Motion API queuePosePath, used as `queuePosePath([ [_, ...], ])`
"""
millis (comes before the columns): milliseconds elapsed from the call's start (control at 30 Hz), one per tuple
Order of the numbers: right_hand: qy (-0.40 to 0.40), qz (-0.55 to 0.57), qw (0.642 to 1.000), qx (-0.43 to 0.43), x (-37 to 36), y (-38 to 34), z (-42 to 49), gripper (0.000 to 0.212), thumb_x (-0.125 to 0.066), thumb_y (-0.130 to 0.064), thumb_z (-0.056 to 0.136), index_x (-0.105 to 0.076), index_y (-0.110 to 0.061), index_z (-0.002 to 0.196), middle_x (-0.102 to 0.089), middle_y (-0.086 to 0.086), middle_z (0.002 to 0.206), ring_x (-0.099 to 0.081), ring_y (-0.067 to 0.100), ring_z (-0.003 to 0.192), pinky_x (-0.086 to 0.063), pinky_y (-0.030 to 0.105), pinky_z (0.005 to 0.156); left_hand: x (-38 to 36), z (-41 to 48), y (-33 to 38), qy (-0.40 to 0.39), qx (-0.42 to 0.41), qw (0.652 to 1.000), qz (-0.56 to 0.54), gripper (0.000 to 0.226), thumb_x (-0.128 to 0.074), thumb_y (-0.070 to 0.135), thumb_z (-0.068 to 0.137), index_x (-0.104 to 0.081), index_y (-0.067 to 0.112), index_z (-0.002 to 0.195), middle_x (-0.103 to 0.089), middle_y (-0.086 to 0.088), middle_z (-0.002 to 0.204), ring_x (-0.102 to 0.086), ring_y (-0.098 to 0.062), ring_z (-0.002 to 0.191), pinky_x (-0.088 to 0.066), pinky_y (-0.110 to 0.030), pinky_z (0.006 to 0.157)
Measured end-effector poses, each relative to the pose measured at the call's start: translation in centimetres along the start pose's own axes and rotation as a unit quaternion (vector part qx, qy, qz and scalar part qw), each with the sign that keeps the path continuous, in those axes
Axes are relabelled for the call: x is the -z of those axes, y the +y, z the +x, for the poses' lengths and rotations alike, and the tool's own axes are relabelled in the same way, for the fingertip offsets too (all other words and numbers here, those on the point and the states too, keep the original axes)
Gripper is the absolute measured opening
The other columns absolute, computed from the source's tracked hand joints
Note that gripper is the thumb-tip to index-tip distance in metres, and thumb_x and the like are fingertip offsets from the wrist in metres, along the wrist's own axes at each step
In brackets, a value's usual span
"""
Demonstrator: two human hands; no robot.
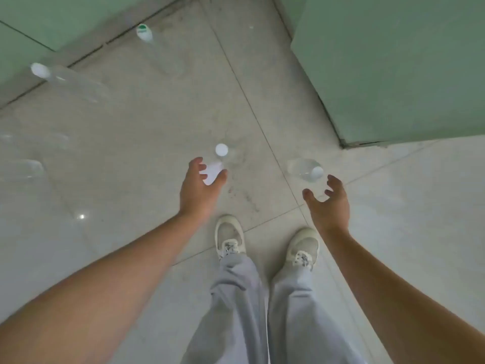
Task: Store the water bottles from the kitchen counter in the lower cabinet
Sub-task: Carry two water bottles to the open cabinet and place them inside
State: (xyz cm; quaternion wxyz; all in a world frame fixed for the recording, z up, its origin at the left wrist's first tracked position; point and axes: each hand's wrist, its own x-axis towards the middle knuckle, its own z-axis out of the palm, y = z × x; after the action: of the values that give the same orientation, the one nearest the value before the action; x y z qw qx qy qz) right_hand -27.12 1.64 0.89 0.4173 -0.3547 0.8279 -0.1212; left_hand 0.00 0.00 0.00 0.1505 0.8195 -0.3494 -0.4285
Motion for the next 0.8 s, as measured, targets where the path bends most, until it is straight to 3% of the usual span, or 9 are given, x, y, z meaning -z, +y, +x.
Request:
queuePosePath([
  [167, -0.023, -0.001, 0.999, 0.045, -4.2, 3.8, 5.7, 0.081, -0.079, -0.025, 0.082, -0.034, -0.028, 0.150, -0.048, -0.002, 0.144, -0.056, 0.016, 0.121, -0.052, 0.039, 0.095, -4.7, 5.8, -3.6, -0.012, 0.010, 1.000, -0.012, 0.091, -0.083, 0.042, 0.079, -0.033, 0.028, 0.153, -0.052, 0.007, 0.137, -0.056, -0.010, 0.113, -0.050, -0.033, 0.096],
  [300, -0.008, -0.035, 0.997, 0.073, -4.8, 5.5, 8.2, 0.083, -0.082, -0.024, 0.080, -0.036, -0.028, 0.150, -0.052, -0.002, 0.142, -0.055, 0.013, 0.106, -0.051, 0.034, 0.091, -6.2, 7.2, -5.2, 0.008, -0.001, 1.000, -0.011, 0.081, -0.084, 0.041, 0.079, -0.043, 0.026, 0.147, -0.055, 0.008, 0.136, -0.058, -0.012, 0.115, -0.050, -0.035, 0.099],
  [400, -0.007, -0.048, 0.995, 0.081, -5.3, 5.7, 9.6, 0.081, -0.083, -0.022, 0.079, -0.040, -0.028, 0.147, -0.057, -0.002, 0.138, -0.057, 0.017, 0.112, -0.048, 0.032, 0.092, -6.8, 8.0, -5.6, 0.009, -0.010, 1.000, -0.005, 0.077, -0.084, 0.039, 0.079, -0.046, 0.025, 0.145, -0.056, 0.008, 0.137, -0.059, -0.012, 0.114, -0.050, -0.034, 0.099],
  [500, -0.004, -0.045, 0.995, 0.089, -5.9, 5.4, 10.6, 0.067, -0.084, -0.024, 0.076, -0.048, -0.028, 0.133, -0.063, -0.009, 0.120, -0.062, 0.018, 0.105, -0.053, 0.035, 0.087, -7.3, 9.5, -5.1, 0.005, -0.032, 0.999, -0.007, 0.074, -0.083, 0.034, 0.080, -0.047, 0.026, 0.144, -0.057, 0.009, 0.136, -0.058, -0.011, 0.112, -0.047, -0.028, 0.093],
  [667, 0.013, -0.015, 0.998, 0.066, -6.0, 5.3, 10.0, 0.052, -0.086, -0.031, 0.072, -0.053, -0.028, 0.113, -0.064, -0.010, 0.104, -0.064, 0.019, 0.096, -0.047, 0.028, 0.072, -7.5, 10.3, -3.5, 0.028, -0.037, 0.999, 0.009, 0.055, -0.084, 0.038, 0.077, -0.061, 0.023, 0.125, -0.065, 0.011, 0.111, -0.061, -0.013, 0.103, -0.043, -0.024, 0.083],
  [800, 0.014, -0.003, 0.998, 0.059, -4.9, 4.5, 6.7, 0.051, -0.088, -0.033, 0.070, -0.050, -0.030, 0.104, -0.064, -0.005, 0.101, -0.063, 0.022, 0.096, -0.052, 0.034, 0.075, -6.1, 7.7, -2.3, 0.063, -0.012, 0.998, 0.004, 0.047, -0.084, 0.041, 0.075, -0.065, 0.019, 0.111, -0.068, 0.008, 0.104, -0.061, -0.012, 0.102, -0.046, -0.026, 0.083],
])
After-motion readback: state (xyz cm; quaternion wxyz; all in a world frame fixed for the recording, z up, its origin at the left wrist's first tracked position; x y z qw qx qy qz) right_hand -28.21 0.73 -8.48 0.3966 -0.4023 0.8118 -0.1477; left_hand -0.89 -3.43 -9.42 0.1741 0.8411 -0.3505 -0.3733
